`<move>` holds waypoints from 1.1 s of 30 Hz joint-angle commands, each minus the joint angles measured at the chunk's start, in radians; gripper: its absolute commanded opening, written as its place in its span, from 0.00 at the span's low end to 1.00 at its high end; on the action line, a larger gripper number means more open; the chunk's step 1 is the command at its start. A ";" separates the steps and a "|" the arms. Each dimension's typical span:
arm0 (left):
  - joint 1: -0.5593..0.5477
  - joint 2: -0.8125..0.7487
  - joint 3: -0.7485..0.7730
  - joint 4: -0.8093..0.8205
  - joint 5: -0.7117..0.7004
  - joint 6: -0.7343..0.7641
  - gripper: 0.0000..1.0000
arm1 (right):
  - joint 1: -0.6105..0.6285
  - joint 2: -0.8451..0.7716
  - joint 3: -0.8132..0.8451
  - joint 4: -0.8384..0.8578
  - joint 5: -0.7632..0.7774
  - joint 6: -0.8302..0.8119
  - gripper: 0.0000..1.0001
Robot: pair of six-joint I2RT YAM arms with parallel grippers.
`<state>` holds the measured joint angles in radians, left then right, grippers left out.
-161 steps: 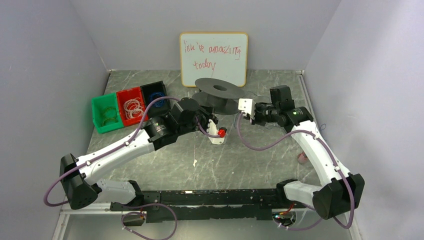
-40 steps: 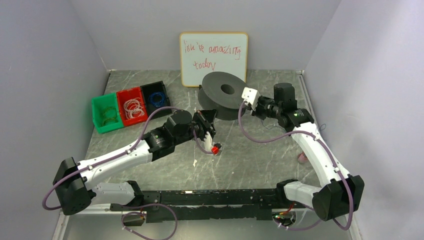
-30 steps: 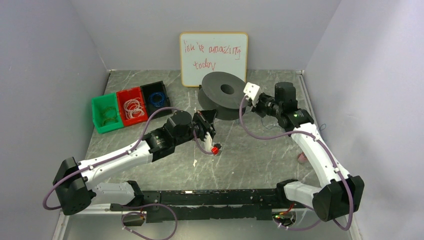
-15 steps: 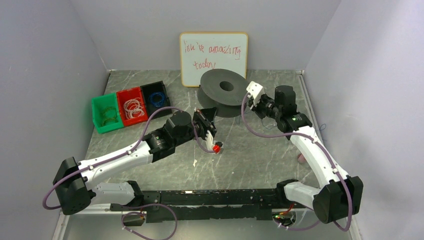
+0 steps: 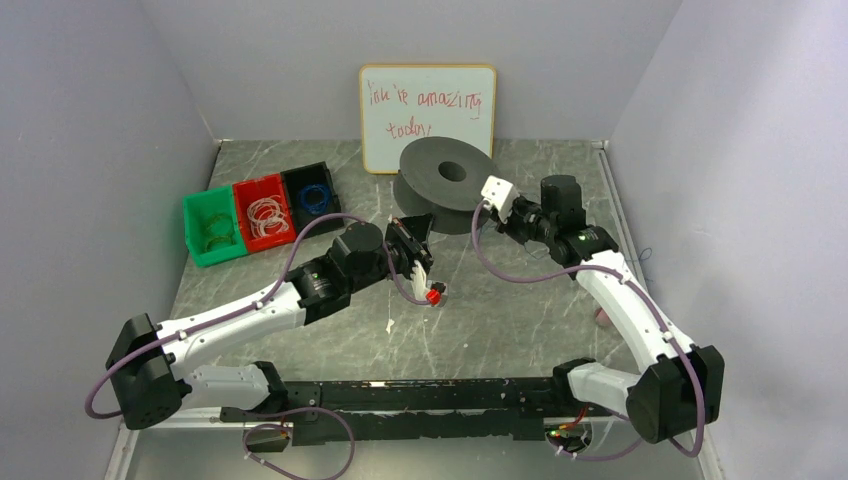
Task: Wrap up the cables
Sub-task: Place the cable on the cable reel.
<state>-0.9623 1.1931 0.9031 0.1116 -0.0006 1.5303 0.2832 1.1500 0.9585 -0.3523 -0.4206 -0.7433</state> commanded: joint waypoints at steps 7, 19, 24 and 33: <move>-0.009 -0.034 0.067 0.064 0.019 0.000 0.02 | 0.004 0.017 0.068 -0.128 0.005 -0.176 0.00; -0.009 0.017 0.244 -0.288 0.007 -0.214 0.02 | 0.011 0.040 0.125 -0.307 -0.133 -0.311 0.00; -0.009 0.031 0.255 -0.280 0.003 -0.223 0.02 | 0.020 0.046 0.135 -0.360 -0.151 -0.346 0.00; -0.009 0.036 0.272 -0.310 0.009 -0.237 0.02 | 0.031 0.069 0.167 -0.481 -0.169 -0.447 0.00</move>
<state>-0.9665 1.2449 1.1126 -0.2832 0.0032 1.2964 0.3023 1.2079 1.0657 -0.7696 -0.5434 -1.1221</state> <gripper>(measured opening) 0.048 0.013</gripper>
